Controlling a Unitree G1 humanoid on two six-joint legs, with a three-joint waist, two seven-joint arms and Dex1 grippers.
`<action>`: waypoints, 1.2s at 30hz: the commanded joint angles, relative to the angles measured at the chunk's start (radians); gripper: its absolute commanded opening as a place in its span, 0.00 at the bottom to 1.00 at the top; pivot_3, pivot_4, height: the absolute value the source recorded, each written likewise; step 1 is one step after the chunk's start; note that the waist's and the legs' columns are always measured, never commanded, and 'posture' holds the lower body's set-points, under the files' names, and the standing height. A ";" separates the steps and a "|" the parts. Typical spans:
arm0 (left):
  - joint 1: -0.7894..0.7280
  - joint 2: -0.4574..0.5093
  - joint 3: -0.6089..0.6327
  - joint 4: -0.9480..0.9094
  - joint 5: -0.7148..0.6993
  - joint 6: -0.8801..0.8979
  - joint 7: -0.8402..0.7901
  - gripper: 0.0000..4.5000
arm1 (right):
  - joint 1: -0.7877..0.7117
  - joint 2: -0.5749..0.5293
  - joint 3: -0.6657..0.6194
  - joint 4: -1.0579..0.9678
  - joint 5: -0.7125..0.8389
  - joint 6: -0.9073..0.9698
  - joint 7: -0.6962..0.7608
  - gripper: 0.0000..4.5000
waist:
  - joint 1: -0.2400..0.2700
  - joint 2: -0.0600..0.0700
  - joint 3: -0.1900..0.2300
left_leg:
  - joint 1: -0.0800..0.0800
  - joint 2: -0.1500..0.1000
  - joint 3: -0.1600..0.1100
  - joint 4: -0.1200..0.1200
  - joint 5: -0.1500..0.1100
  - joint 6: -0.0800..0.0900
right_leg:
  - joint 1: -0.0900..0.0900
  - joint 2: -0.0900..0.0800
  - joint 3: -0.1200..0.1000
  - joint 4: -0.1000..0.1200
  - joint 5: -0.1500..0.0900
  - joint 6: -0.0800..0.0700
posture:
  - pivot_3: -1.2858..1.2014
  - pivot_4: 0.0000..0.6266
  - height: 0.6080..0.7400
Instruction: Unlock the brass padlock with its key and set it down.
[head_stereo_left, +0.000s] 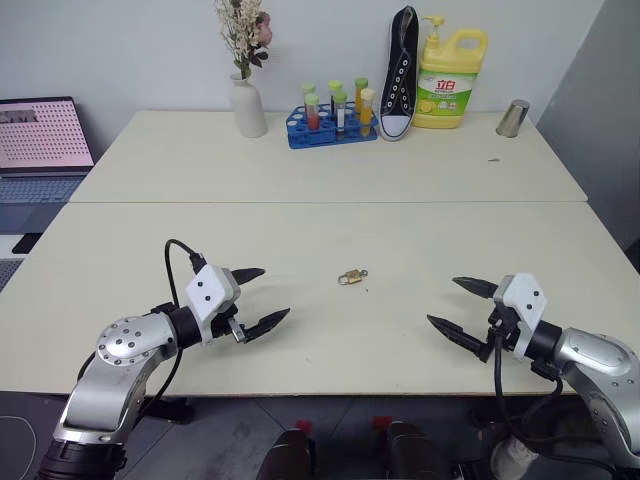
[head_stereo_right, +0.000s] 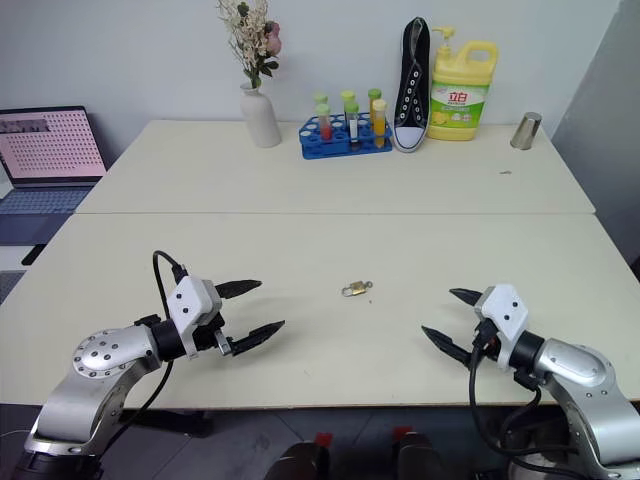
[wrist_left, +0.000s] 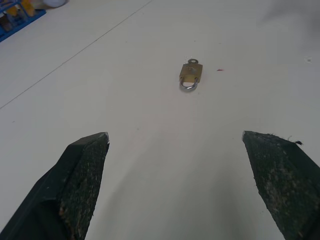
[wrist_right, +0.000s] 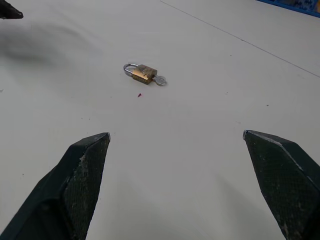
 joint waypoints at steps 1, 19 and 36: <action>-0.060 -0.004 -0.044 0.006 0.003 0.005 -0.023 1.00 | -0.024 -0.011 0.010 -0.079 0.031 0.079 -0.026 0.99 | 0.000 0.000 0.000 | 0.000 0.000 0.000 0.000 0.000 0.000 | 0.000 0.000 0.000 0.000 0.000 0.000 | 0.52 0.24 1.00; -0.536 -0.312 -0.339 0.691 0.237 -0.176 -0.063 1.00 | -0.116 -0.035 0.062 -0.266 0.131 0.385 -0.136 0.99 | -0.003 -0.002 0.000 | -0.003 -0.002 -0.001 0.002 0.000 0.000 | -0.001 0.000 -0.002 0.000 0.000 0.000 | 0.52 0.24 1.00; -0.721 -0.403 -0.378 1.035 0.358 -0.198 -0.096 0.75 | -0.120 -0.031 0.054 -0.325 0.172 0.457 -0.192 1.00 | -0.001 -0.003 -0.001 | -0.003 -0.002 -0.002 0.003 0.000 0.000 | 0.000 0.000 -0.002 0.001 0.000 0.001 | 0.52 0.24 1.00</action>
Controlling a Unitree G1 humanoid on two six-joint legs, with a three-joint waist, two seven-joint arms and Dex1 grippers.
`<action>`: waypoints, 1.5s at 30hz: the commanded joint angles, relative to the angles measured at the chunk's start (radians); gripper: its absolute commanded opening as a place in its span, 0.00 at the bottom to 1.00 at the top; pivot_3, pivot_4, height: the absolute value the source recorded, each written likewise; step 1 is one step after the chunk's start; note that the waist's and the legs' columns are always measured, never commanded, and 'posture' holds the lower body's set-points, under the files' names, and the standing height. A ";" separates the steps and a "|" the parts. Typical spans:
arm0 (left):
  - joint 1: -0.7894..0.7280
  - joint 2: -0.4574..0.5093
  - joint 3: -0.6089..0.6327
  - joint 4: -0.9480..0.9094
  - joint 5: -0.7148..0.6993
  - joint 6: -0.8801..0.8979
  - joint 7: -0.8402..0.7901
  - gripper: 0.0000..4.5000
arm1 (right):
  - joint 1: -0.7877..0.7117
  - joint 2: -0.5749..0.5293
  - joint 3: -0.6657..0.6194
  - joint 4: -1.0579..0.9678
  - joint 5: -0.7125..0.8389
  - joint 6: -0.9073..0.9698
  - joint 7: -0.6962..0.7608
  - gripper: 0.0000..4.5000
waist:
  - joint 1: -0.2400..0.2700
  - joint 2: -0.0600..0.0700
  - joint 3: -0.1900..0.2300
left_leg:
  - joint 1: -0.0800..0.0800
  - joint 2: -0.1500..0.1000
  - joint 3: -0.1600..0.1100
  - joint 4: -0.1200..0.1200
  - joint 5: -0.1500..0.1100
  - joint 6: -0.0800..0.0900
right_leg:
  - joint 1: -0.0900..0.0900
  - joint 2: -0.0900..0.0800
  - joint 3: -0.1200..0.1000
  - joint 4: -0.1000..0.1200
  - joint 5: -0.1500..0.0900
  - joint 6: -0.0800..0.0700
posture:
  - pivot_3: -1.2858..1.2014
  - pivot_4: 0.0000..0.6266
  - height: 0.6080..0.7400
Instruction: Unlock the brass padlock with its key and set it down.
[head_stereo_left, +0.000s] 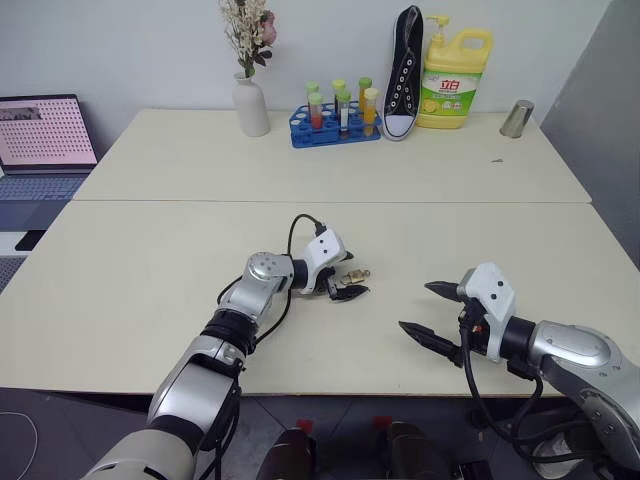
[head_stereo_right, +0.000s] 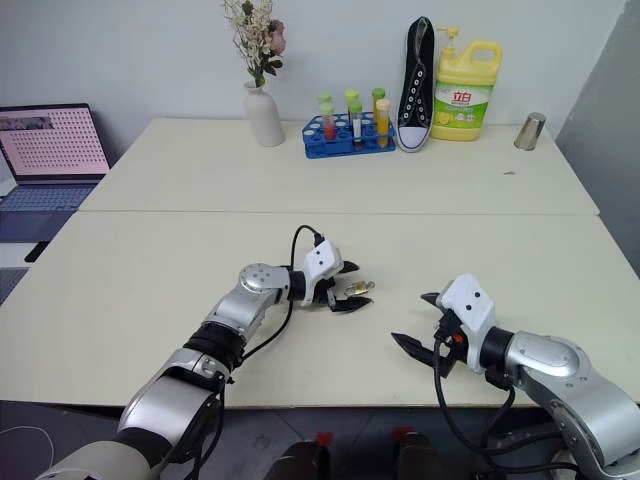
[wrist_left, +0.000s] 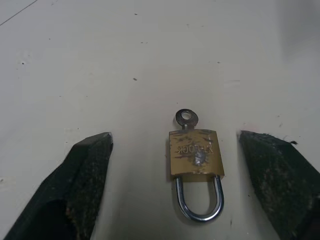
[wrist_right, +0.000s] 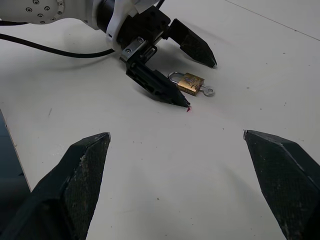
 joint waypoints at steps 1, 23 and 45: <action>-0.009 0.012 -0.023 0.038 0.054 0.029 0.004 0.68 | -0.011 0.000 -0.020 -0.036 0.020 0.000 -0.011 1.00 | 0.000 0.000 0.000 | 0.000 0.000 0.000 0.000 0.000 0.000 | 0.000 0.000 0.000 0.000 0.000 0.000 | 0.52 0.24 1.00; 0.283 0.146 0.014 -0.519 0.058 -0.429 0.046 0.22 | -0.045 -0.005 0.002 0.006 0.001 -0.119 0.049 1.00 | 0.007 -0.001 -0.001 | 0.000 0.002 -0.001 0.000 0.000 0.000 | -0.001 0.001 0.001 0.000 0.000 0.000 | 0.52 0.24 1.00; 0.295 0.295 0.042 -0.492 0.348 -1.153 0.423 0.22 | -0.236 0.059 0.042 0.148 0.358 0.092 0.096 1.00 | 0.002 -0.001 -0.001 | 0.000 -0.001 0.000 -0.001 0.000 0.000 | 0.000 -0.001 0.000 -0.001 0.000 0.000 | 0.52 0.24 1.00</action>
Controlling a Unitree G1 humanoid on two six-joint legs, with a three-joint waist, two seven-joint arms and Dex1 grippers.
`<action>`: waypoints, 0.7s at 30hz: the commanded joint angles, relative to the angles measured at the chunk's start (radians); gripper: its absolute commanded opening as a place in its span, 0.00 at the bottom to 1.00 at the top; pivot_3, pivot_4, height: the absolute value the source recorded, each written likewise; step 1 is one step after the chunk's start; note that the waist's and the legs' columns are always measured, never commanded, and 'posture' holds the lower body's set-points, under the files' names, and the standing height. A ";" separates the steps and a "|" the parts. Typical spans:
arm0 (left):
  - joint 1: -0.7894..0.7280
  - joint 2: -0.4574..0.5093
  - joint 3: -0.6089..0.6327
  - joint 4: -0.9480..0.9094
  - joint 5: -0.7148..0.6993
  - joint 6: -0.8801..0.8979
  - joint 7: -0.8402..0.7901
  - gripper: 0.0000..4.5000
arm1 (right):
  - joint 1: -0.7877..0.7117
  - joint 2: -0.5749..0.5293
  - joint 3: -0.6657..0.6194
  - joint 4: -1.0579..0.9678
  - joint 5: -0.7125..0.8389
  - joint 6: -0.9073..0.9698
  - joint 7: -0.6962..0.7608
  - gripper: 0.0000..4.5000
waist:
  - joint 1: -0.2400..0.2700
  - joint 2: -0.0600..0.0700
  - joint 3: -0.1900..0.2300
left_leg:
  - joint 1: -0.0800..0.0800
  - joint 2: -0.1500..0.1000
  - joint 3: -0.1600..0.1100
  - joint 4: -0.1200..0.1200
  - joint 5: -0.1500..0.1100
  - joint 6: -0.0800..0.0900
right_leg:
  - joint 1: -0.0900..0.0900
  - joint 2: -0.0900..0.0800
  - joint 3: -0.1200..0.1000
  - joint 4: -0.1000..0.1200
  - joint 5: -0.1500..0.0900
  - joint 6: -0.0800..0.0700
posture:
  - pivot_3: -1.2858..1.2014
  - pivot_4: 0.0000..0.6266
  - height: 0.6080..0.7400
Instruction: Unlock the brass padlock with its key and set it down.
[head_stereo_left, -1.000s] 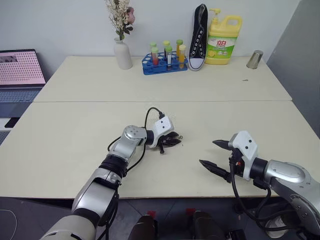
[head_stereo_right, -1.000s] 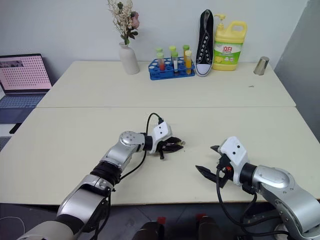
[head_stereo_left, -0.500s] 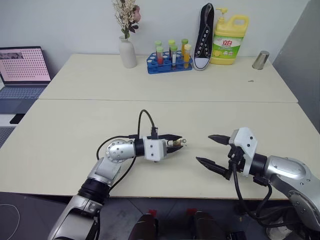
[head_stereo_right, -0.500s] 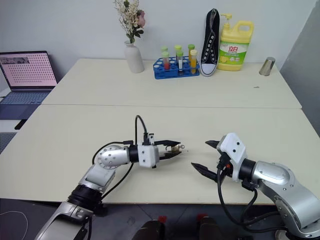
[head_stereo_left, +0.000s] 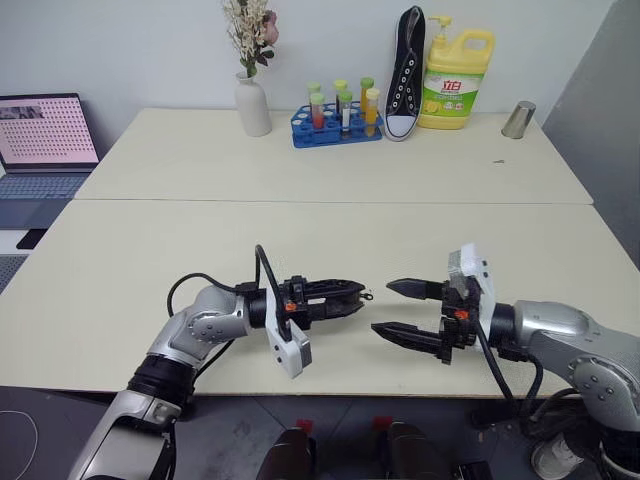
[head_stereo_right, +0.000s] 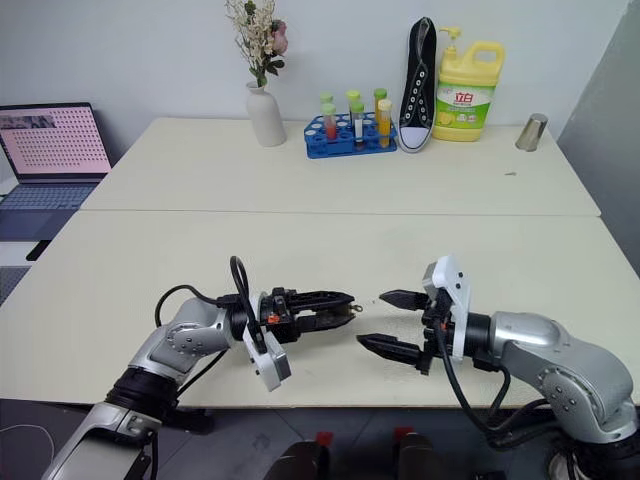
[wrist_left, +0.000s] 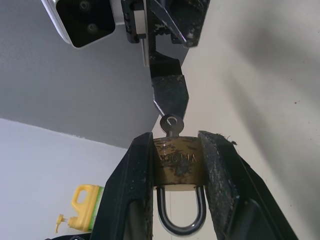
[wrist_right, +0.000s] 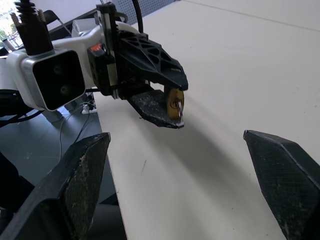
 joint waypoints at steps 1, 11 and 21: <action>-0.021 0.013 0.007 -0.014 0.003 -0.011 0.034 0.22 | -0.045 0.024 0.005 0.016 0.038 0.016 -0.010 1.00 | 0.000 0.000 0.000 | 0.000 0.000 0.000 0.000 0.000 0.000 | 0.000 0.000 0.000 0.000 0.000 0.000 | 0.52 0.24 1.00; -0.032 0.025 -0.011 -0.019 0.023 -0.012 0.062 0.22 | -0.124 0.052 0.027 0.065 0.066 0.066 -0.018 0.73 | -0.002 0.000 0.000 | 0.000 0.000 -0.001 0.000 0.000 0.000 | 0.000 0.001 0.000 0.001 0.000 0.000 | 0.52 0.24 1.00; -0.032 0.031 -0.022 -0.029 0.028 0.002 0.076 0.22 | -0.155 0.059 0.043 0.078 0.065 0.082 -0.020 0.00 | -0.002 0.000 0.000 | 0.000 0.000 -0.001 0.000 0.000 0.000 | 0.000 0.001 0.000 0.001 0.000 0.000 | 0.52 0.24 1.00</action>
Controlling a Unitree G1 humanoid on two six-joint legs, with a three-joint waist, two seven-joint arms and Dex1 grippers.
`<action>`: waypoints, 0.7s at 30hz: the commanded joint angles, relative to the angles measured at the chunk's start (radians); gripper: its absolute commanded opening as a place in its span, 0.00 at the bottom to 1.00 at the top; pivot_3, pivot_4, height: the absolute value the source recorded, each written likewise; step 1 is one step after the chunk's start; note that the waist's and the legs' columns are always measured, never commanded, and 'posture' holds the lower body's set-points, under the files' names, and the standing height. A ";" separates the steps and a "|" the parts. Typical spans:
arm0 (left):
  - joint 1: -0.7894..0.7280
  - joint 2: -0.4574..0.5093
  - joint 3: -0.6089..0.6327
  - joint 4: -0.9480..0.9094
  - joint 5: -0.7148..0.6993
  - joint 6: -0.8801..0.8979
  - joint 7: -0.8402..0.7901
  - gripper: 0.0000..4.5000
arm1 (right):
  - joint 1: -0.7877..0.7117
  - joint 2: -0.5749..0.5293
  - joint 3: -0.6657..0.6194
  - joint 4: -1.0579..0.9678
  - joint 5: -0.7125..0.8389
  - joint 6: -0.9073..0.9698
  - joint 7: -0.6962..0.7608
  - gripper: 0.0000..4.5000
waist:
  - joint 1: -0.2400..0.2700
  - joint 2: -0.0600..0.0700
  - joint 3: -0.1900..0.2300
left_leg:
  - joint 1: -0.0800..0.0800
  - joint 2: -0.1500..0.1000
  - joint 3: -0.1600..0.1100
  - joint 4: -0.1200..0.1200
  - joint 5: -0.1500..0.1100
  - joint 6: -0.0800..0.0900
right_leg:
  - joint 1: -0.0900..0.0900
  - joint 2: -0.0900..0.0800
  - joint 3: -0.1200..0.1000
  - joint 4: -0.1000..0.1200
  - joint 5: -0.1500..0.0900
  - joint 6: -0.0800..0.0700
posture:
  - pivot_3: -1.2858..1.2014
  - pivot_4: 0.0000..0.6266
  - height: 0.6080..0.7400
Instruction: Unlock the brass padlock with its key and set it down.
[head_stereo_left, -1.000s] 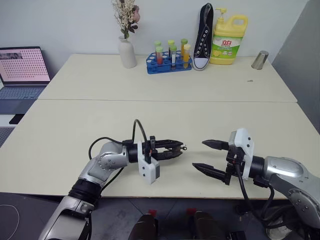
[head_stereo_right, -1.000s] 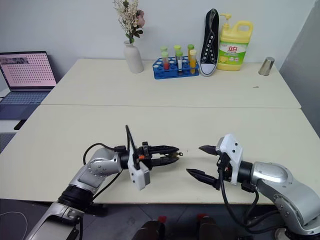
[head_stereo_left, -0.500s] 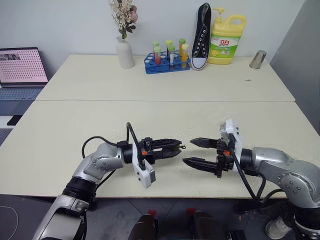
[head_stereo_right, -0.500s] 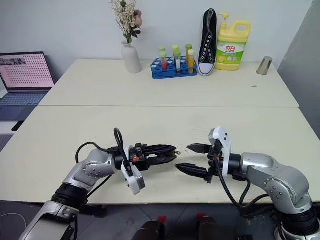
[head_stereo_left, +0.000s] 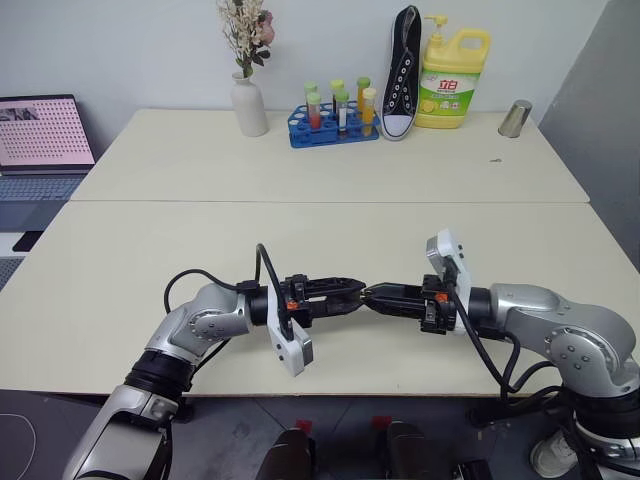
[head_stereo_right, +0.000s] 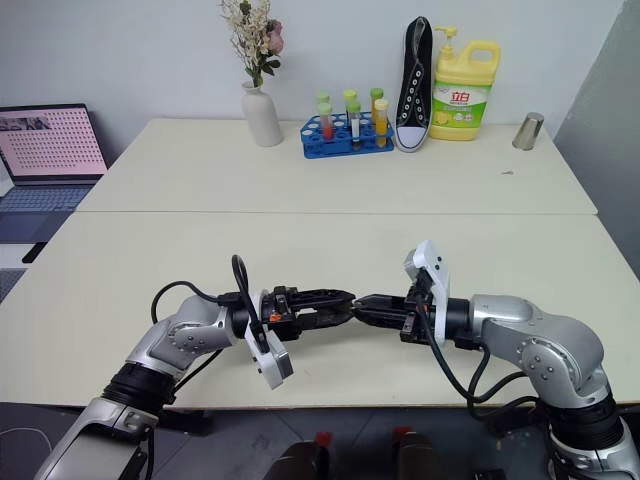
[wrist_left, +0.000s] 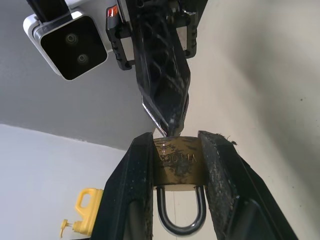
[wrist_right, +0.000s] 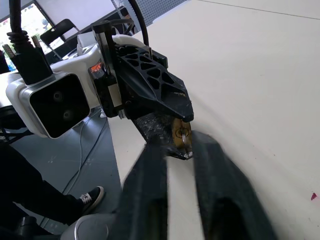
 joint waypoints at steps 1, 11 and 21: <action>-0.012 0.009 0.001 -0.028 -0.005 0.002 0.023 0.22 | -0.017 -0.003 -0.008 -0.017 0.022 0.005 0.006 0.00 | 0.000 0.000 0.000 | 0.000 0.000 0.000 0.000 0.000 0.000 | 0.000 0.000 0.000 0.000 0.000 0.000 | 0.52 0.24 1.00; -0.021 0.013 -0.004 -0.027 0.023 -0.012 0.033 0.22 | -0.062 0.018 -0.065 0.027 0.153 0.109 -0.034 0.00 | 0.000 0.000 0.000 | 0.000 0.000 0.000 0.000 0.000 0.000 | 0.000 0.000 0.000 0.000 0.000 0.000 | 0.52 0.24 1.00; -0.062 0.025 -0.020 0.010 0.081 -0.071 0.057 0.22 | -0.223 0.049 -0.128 0.285 0.508 0.415 -0.229 0.00 | -0.003 0.000 0.000 | 0.000 0.000 0.001 0.000 0.000 0.000 | 0.000 0.000 0.001 0.001 0.000 0.000 | 0.52 0.24 1.00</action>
